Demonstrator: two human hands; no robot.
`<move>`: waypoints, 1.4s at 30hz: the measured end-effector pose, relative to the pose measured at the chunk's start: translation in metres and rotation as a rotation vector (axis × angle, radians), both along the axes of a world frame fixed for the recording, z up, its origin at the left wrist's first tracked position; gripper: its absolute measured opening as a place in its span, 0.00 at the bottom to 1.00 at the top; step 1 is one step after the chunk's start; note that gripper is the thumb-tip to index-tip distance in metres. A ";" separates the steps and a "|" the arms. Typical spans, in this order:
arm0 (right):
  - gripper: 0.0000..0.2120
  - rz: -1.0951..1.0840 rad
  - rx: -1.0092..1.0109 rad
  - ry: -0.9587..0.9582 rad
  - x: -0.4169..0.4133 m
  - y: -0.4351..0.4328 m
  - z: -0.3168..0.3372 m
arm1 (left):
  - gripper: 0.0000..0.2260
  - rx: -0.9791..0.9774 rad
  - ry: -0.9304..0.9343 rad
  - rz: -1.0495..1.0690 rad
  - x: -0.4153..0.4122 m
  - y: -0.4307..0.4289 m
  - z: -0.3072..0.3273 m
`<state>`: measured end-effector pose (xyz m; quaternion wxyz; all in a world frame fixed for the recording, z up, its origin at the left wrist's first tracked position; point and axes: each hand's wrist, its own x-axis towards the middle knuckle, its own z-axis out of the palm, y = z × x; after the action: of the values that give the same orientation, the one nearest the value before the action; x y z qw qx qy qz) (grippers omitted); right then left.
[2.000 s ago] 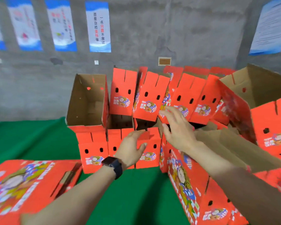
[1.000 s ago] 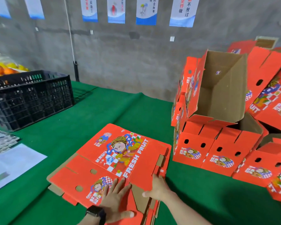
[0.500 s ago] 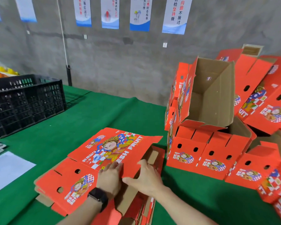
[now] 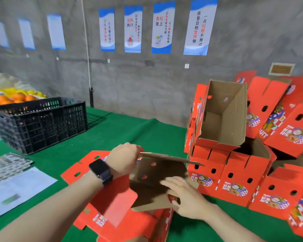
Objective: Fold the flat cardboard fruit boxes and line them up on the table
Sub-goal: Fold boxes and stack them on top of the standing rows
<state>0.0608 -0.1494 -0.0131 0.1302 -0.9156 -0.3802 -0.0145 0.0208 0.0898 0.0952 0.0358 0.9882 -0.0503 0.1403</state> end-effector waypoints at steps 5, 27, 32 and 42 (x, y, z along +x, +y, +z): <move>0.40 0.002 -0.111 -0.032 -0.033 -0.043 0.006 | 0.08 -0.065 -0.097 -0.078 -0.017 -0.040 0.030; 0.41 -0.591 0.540 -0.058 -0.113 -0.239 0.196 | 0.09 -0.400 -0.184 -0.128 -0.011 -0.278 0.003; 0.33 -0.640 0.061 -0.098 -0.103 -0.176 0.195 | 0.17 -0.454 -0.216 -0.068 -0.027 -0.322 -0.022; 0.16 -0.686 0.363 -0.012 -0.105 -0.232 0.165 | 0.20 -1.080 -0.099 -0.469 -0.063 -0.333 -0.056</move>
<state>-0.0438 -0.3809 0.1518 0.2755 -0.9515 -0.0437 -0.1298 -0.0420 -0.2435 0.0394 0.5615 0.7847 -0.1906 0.1805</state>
